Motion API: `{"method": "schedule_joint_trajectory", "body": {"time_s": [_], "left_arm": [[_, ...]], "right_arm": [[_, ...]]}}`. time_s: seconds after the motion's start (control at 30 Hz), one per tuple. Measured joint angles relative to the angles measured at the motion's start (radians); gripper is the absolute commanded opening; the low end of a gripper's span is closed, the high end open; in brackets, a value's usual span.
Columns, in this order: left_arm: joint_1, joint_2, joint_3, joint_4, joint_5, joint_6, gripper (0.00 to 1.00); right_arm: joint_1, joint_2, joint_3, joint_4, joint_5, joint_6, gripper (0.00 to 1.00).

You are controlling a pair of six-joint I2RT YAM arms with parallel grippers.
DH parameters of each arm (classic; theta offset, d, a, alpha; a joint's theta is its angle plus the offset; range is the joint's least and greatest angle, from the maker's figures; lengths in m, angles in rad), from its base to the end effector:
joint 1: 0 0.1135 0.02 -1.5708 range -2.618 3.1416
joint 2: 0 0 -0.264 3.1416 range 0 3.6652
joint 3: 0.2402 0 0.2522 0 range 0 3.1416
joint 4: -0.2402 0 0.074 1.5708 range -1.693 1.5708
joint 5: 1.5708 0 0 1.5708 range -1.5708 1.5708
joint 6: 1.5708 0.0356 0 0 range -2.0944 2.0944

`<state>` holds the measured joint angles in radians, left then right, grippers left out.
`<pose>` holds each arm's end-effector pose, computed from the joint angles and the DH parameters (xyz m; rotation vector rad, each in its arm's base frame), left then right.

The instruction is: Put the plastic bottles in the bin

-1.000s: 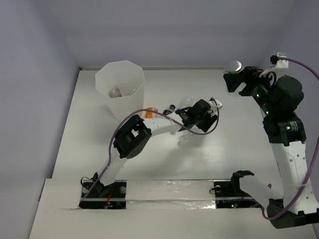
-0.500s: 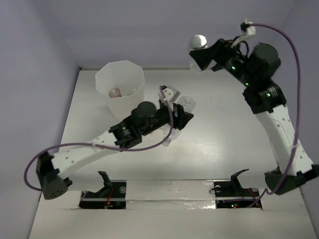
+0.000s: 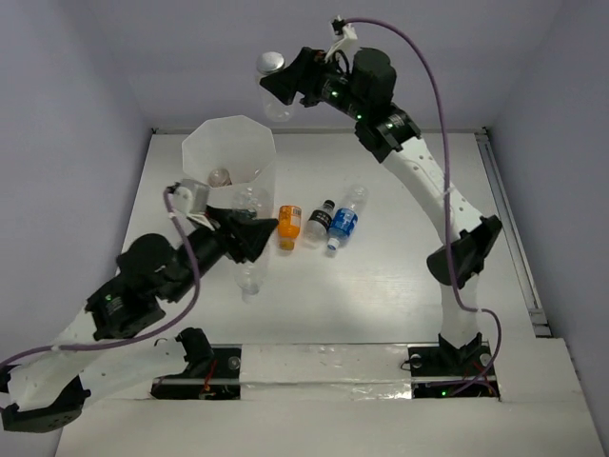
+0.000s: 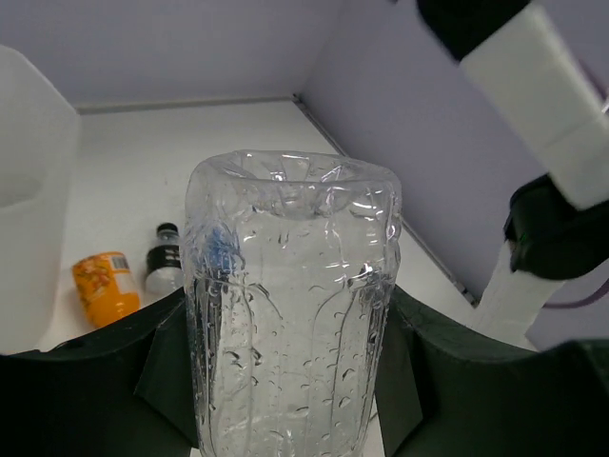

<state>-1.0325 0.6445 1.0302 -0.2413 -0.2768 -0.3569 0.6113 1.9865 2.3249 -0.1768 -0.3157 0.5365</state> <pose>0.0701 -0.0984 0.4354 0.2660 1.4774 -0.9381 0.3574 0.2640 0.5103 -0.3361 1.4858 1.1563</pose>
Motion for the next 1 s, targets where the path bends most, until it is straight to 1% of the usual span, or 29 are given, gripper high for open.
{"method": "schedule_joint_trajectory", "body": {"time_s": [0.07,0.13,0.17,0.23,0.27,0.33,0.43,0.57,0.7,0.77,0.83,0.9,1.0], "left_arm": [[0.000,0.004,0.098,-0.044,-0.055,0.008,0.41],[0.000,0.019,0.189,-0.052,-0.110,0.029,0.42],[0.000,0.028,0.230,-0.051,-0.135,0.042,0.42],[0.000,0.044,0.286,-0.043,-0.175,0.067,0.42],[0.000,0.054,0.307,-0.033,-0.194,0.080,0.42],[0.000,0.076,0.330,-0.013,-0.230,0.108,0.42],[0.000,0.119,0.350,0.019,-0.283,0.158,0.42],[0.000,0.207,0.371,0.066,-0.357,0.231,0.42],[0.055,0.304,0.420,0.087,-0.383,0.286,0.42],[0.121,0.346,0.442,0.097,-0.348,0.294,0.41],[0.195,0.382,0.447,0.095,-0.296,0.288,0.41],[0.251,0.398,0.447,0.090,-0.250,0.275,0.41],[0.284,0.394,0.447,0.087,-0.217,0.260,0.41]], "right_arm": [[0.012,0.050,0.019,0.019,-0.001,0.019,0.51],[0.026,0.097,0.035,0.029,-0.002,0.036,0.52],[0.033,0.122,0.047,0.032,-0.002,0.043,0.55],[0.052,0.152,0.057,0.032,-0.002,0.048,0.64],[0.063,0.169,0.063,0.034,-0.002,0.049,0.74],[0.079,0.188,0.064,0.031,0.002,0.051,0.85],[0.095,0.194,0.064,0.028,0.005,0.048,0.93],[0.102,0.174,0.046,0.037,0.016,0.031,0.93],[0.102,0.068,-0.101,0.056,0.054,0.001,0.93],[0.097,0.000,-0.186,0.077,0.068,-0.008,0.91],[0.090,-0.041,-0.217,0.088,0.069,-0.009,0.87],[0.087,-0.049,-0.205,0.112,0.064,-0.006,0.85],[0.082,-0.013,-0.146,0.129,0.035,0.015,0.85]]}}
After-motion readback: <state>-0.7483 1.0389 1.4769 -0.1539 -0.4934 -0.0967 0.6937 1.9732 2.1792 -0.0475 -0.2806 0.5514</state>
